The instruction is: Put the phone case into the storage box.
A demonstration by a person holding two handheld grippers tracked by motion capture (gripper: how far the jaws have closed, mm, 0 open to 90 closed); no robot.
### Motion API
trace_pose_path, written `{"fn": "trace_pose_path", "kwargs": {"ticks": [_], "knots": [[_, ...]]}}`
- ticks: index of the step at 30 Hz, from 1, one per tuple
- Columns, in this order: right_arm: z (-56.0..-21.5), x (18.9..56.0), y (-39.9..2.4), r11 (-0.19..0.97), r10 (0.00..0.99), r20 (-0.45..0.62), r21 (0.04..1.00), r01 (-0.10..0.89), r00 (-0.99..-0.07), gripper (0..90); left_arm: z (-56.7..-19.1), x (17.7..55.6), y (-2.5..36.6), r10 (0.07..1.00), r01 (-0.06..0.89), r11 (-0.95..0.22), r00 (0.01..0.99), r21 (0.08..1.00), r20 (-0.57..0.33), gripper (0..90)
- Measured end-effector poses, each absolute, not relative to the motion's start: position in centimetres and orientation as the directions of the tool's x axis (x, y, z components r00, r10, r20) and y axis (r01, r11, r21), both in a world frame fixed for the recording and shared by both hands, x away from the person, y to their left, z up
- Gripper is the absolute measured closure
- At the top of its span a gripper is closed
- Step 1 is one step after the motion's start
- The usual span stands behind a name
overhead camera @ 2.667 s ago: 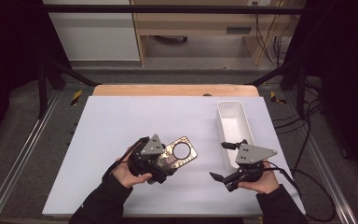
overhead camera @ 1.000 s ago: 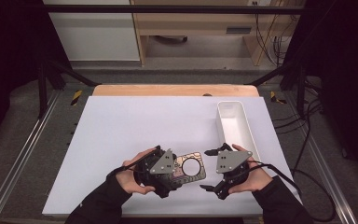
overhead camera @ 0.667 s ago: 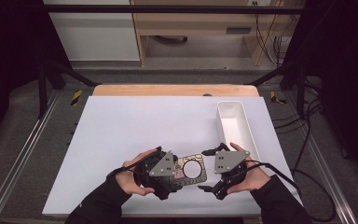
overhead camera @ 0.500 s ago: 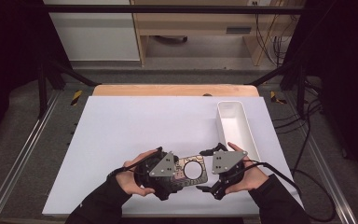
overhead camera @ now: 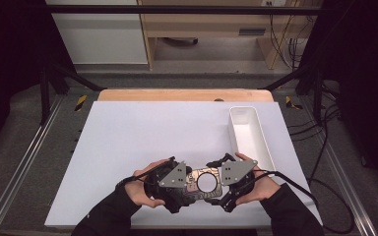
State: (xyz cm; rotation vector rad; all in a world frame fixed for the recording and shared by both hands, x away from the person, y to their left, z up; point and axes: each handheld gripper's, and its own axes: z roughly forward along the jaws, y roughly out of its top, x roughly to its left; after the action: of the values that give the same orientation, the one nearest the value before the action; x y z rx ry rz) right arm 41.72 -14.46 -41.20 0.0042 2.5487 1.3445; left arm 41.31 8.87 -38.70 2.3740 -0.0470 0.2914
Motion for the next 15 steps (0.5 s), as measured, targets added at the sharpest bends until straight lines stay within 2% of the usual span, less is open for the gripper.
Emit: {"fn": "trace_pose_path", "kwargs": {"ticks": [15], "knots": [[-41.37,41.95,-14.41,0.559,0.06,-0.174,0.822,-0.112,-0.983,9.2,-39.02,41.26,8.87,0.017,-0.133,-0.731,0.977,0.669,0.213,11.6]]}}
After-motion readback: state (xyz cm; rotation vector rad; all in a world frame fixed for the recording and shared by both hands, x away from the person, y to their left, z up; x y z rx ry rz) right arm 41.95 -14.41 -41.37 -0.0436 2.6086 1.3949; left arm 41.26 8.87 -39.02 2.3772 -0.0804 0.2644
